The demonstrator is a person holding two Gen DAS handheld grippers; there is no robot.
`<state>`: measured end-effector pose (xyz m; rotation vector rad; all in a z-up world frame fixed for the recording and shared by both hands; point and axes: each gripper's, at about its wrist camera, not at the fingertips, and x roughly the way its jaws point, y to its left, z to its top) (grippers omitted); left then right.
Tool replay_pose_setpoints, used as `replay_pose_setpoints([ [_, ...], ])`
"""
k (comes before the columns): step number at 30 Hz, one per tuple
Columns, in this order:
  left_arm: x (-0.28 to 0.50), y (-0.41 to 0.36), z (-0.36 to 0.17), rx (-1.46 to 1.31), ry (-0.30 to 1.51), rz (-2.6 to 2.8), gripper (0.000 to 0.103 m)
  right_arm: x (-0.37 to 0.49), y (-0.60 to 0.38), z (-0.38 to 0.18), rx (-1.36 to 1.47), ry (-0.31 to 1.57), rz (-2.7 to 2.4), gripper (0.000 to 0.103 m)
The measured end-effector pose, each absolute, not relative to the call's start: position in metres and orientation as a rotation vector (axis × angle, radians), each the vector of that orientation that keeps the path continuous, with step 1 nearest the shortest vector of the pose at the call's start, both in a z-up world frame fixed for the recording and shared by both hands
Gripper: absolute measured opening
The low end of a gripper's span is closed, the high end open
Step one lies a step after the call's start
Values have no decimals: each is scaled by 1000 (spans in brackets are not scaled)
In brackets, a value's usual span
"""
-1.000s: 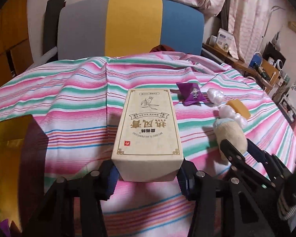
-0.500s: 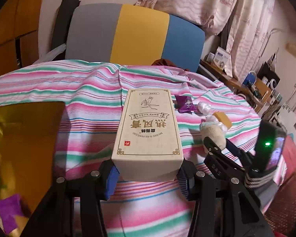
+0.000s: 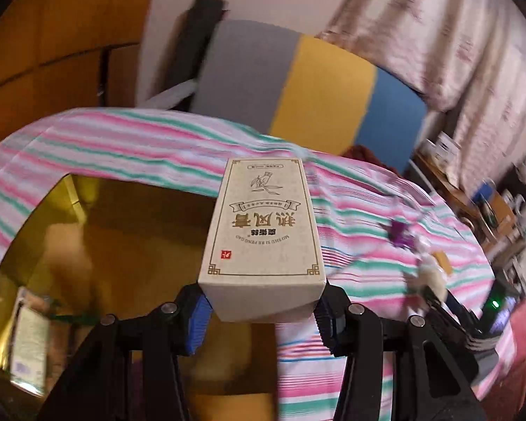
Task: Organize objects
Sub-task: 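Carry the cream box into the gold tray and open the left tool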
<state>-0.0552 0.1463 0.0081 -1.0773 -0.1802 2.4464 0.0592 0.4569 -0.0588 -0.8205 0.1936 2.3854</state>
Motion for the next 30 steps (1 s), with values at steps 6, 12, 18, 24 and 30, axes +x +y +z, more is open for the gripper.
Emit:
replay_pose_setpoints([
  [6,-76,106,-15,-1198,-206,2510,51,58,455,-58,-824,178,2383,55],
  [12,-101,78,-40,-1347,-225,2529,51,60,452,-55,-807,163,2397,55],
  [18,-116,55,-47,-1418,-280,2552,52,56,450,-57,-830,151,2387,55],
  [24,-132,39,-48,-1442,-268,2611,58,54,449,-58,-838,135,2381,55],
  [30,-117,29,-41,-1359,-290,2654,85,53,447,-58,-837,117,2378,55],
])
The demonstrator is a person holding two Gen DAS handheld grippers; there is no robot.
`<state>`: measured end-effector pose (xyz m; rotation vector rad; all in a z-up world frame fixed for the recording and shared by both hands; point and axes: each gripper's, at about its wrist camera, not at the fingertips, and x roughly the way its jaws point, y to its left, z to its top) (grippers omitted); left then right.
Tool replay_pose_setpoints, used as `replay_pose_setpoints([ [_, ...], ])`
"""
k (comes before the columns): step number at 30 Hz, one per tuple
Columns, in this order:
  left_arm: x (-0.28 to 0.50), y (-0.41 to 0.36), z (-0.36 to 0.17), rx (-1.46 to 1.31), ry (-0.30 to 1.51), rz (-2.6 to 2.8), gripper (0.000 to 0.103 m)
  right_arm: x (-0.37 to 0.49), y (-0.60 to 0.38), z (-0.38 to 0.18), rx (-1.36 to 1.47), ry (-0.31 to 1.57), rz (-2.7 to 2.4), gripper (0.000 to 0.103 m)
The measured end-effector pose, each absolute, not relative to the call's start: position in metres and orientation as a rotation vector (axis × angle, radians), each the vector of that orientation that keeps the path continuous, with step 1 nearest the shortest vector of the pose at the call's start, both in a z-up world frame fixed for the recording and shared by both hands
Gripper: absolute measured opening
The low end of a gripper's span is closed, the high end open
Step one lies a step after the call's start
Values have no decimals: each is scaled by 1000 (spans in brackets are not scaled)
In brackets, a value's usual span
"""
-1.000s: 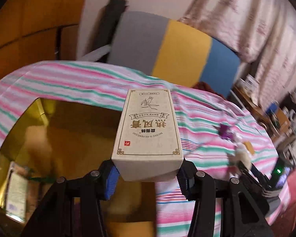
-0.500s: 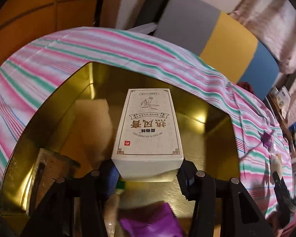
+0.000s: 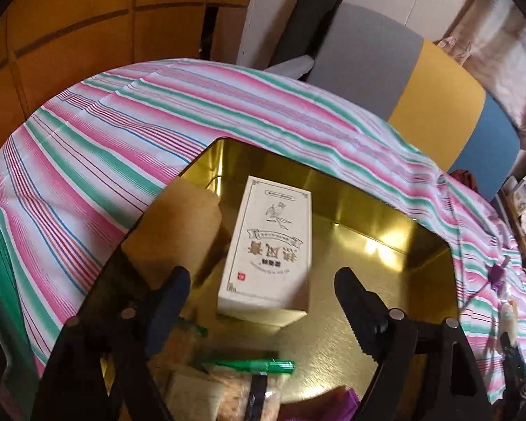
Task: Organize objects
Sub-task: 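Carry the cream box into the gold tray and open the left tool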
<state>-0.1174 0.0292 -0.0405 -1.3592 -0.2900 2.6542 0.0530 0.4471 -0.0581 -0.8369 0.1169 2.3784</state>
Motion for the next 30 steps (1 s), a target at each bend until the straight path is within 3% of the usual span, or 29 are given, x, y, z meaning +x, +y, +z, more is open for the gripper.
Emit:
replay_pose_setpoints([
  [5,-96,30,-29,-1238,-324,2694,90,52,441,-55,-835,85,2394,55],
  [12,-49,37,-13,-1032,-193,2736,98,45,415,-48,-889,-3,2492,55],
  [16,-31,37,-12,-982,-149,2736,99,42,392,-36,-897,64,2595,55],
  [21,-15,22,-15,-975,-265,2729,102,26,340,-10,-892,69,2788,55],
  [30,8,1,-14,-925,-244,2799,102,-14,228,25,-967,-97,3116,55],
])
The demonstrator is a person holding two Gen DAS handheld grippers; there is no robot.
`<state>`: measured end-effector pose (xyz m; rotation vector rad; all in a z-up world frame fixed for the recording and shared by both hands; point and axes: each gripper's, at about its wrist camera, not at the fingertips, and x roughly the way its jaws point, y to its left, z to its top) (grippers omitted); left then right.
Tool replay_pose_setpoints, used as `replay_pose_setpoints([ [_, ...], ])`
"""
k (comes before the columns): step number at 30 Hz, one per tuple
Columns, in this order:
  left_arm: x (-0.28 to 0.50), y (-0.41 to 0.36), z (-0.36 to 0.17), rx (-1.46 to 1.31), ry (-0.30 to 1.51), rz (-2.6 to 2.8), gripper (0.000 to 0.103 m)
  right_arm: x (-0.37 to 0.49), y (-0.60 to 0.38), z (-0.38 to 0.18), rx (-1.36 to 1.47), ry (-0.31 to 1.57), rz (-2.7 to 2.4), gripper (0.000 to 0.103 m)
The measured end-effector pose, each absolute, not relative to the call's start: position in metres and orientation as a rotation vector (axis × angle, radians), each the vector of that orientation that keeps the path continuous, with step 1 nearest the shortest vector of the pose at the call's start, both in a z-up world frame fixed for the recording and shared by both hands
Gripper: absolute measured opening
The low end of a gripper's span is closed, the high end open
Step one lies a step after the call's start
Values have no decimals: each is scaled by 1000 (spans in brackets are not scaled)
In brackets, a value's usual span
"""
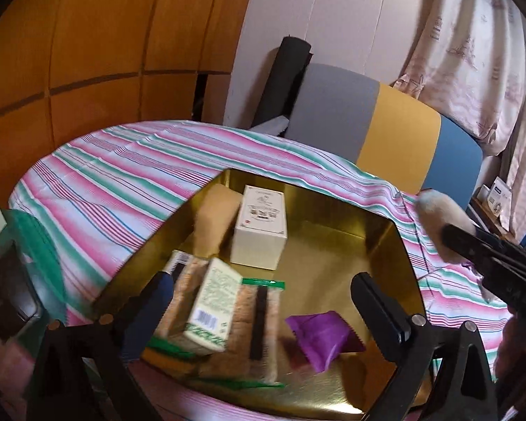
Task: Organize objects
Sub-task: 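Lower the knitted pouch into the gold tray and open the right tool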
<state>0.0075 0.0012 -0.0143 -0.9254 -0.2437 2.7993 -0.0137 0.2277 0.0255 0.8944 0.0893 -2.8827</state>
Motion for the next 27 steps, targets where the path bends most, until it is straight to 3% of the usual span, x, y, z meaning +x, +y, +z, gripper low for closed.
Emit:
replay_pose_setpoints([
  [6,12,-19,-8,-891,-264,2868,102,-41,177,12,1033,181,-2754,55],
  [15,5,-36,-14,-960,-362,2880,102,-84,161,-21,1320,-86,-2638,56],
  [27,9,-25,-20,-996,-351,2846,103,-54,174,0,1180,-51,-2731,56],
])
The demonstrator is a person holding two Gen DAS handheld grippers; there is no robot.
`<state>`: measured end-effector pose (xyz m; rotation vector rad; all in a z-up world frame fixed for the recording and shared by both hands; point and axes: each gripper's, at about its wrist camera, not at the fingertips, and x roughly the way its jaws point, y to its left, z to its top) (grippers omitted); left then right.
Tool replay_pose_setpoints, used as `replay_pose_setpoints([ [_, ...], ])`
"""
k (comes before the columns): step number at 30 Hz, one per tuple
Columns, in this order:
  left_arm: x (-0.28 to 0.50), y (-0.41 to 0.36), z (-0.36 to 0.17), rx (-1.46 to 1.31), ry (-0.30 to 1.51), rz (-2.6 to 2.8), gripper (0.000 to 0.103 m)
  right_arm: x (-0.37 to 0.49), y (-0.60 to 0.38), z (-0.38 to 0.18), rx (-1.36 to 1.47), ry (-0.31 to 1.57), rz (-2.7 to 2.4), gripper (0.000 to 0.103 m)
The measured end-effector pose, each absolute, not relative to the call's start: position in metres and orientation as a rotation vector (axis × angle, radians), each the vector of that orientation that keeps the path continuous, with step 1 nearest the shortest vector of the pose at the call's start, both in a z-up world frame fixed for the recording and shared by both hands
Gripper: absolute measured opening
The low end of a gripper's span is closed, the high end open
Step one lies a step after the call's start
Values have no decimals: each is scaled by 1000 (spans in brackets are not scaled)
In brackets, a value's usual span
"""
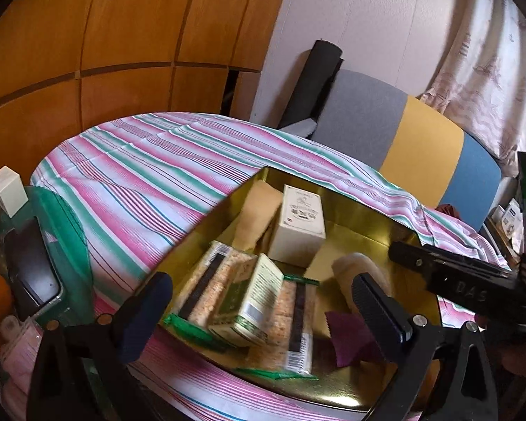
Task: Organize objects
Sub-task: 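Lower the knitted pouch into the gold tray and open the right tool, then move the right tool back toward the white plastic-wrapped balls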
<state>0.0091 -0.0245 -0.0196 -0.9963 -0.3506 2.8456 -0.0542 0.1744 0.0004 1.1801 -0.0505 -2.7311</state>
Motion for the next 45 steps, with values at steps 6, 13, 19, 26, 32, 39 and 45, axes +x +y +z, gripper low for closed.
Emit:
replay_pose_setpoints([
  [6,17,-7,-15,-979,-305,2795,103,-35,196,10,1126,-86,-2791,56],
  [13,29,18,-10,-954,-248,2729,103,-17,228,11,1118,-116,-2857,56],
  [19,40,39,-6,-940,-199,2665,103,1,269,1,1156,-177,-2925,56],
  [26,50,64,-5,-948,-155,2583,103,23,330,-17,1241,-286,-3000,56],
  [32,56,94,-7,-983,-107,2500,103,46,379,-36,1319,-334,-3081,56],
  [39,69,131,-5,-988,-26,2417,103,67,440,-47,1374,-331,-3234,56],
  [45,77,161,-4,-981,54,2366,103,63,501,-33,1348,-332,-3367,56],
])
